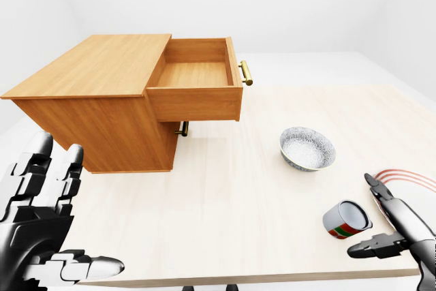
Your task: Put the ketchup in the top drawer of the cabinet.
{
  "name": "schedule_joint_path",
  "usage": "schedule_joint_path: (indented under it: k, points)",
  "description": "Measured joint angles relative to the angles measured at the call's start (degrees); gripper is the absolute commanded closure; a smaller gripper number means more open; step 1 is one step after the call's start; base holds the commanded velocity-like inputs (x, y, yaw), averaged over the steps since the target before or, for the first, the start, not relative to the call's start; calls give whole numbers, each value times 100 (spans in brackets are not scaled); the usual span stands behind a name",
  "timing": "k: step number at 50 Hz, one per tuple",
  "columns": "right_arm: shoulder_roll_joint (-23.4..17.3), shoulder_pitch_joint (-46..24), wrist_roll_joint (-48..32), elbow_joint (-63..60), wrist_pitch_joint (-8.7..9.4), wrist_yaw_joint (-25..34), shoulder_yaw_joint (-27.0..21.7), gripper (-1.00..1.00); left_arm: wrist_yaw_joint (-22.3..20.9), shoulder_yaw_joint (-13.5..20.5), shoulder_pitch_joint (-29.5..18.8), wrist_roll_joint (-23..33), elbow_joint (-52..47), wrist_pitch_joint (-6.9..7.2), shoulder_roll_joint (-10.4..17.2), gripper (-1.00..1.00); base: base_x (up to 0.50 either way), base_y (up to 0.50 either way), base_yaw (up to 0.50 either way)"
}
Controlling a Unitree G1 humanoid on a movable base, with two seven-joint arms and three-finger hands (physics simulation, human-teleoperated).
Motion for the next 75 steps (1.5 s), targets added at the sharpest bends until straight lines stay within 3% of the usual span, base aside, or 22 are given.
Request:
schedule_joint_path:
  k: [37,40,41,42,66,75]
  points:
    - [-238,-213,-2,880,0,-262,557,-100,74,-95,37,47,0,0,59,-100,0,0,0]
    - [-249,-228,14,951,0,-287,601,-72,81,-103,42,48,0,0,67,-100,0,0,0]
    - [-252,-230,20,973,0,-293,614,-24,83,-104,43,46,0,0,69,-100,0,0,0]
    - [-255,-232,26,993,0,-299,626,95,85,-105,43,46,0,0,71,-100,0,0,0]
    - [-169,-193,11,724,0,-118,751,100,131,-148,29,74,0,0,97,-100,0,0,0]
    - [36,-250,-323,-744,0,0,711,100,153,-176,52,74,0,0,119,-100,0,0,0]
